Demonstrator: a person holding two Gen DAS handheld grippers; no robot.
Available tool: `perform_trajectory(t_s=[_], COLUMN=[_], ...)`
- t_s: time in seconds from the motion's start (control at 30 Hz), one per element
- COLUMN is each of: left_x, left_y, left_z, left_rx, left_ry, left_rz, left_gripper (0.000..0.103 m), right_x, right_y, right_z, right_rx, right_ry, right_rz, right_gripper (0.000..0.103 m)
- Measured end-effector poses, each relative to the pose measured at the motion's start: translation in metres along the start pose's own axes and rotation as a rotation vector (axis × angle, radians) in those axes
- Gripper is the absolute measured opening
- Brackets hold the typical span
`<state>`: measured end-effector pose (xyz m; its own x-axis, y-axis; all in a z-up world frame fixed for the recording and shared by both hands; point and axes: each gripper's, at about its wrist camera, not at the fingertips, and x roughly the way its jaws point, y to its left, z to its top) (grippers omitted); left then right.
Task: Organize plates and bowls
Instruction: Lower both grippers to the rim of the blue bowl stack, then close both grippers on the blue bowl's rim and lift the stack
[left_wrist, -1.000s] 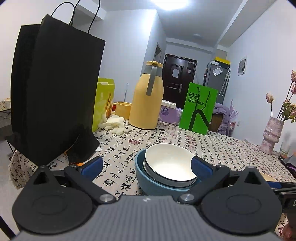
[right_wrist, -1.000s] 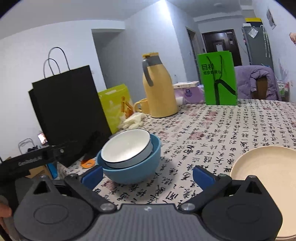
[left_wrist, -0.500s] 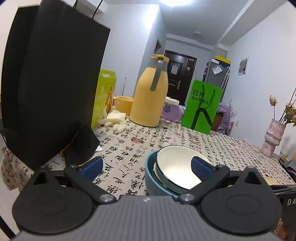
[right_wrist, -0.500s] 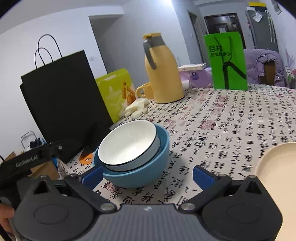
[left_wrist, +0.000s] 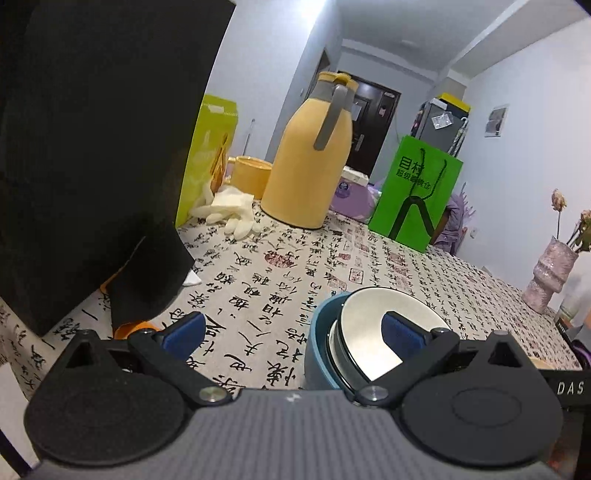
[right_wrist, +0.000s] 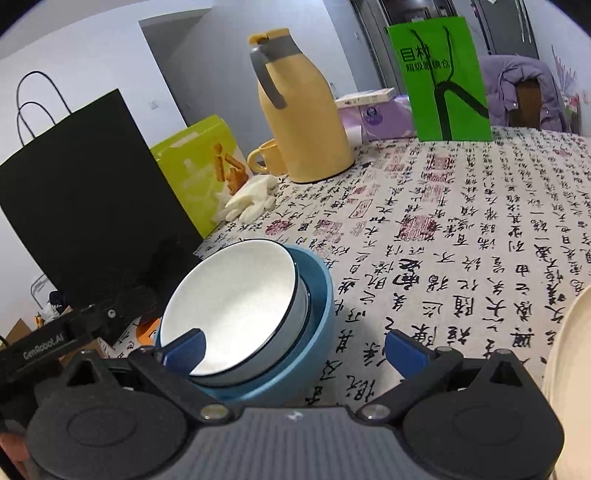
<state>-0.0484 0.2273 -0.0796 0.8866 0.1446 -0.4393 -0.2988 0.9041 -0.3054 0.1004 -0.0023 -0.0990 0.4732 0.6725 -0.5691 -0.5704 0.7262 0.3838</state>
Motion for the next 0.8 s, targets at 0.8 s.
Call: perform_trajectory(t_s=[0.8], left_x=[0.069], left_y=[0.003], left_z=[-0.001], left_rx=[-0.167], left_ry=[0.300], left_rz=[-0.098], left_gripper=[0.087], right_x=[0.043], right_y=[-0.020], right_z=[0.007], right_rx=[0.153], right_ry=[0.108], right_rz=[0.092], right_gripper=[0.088])
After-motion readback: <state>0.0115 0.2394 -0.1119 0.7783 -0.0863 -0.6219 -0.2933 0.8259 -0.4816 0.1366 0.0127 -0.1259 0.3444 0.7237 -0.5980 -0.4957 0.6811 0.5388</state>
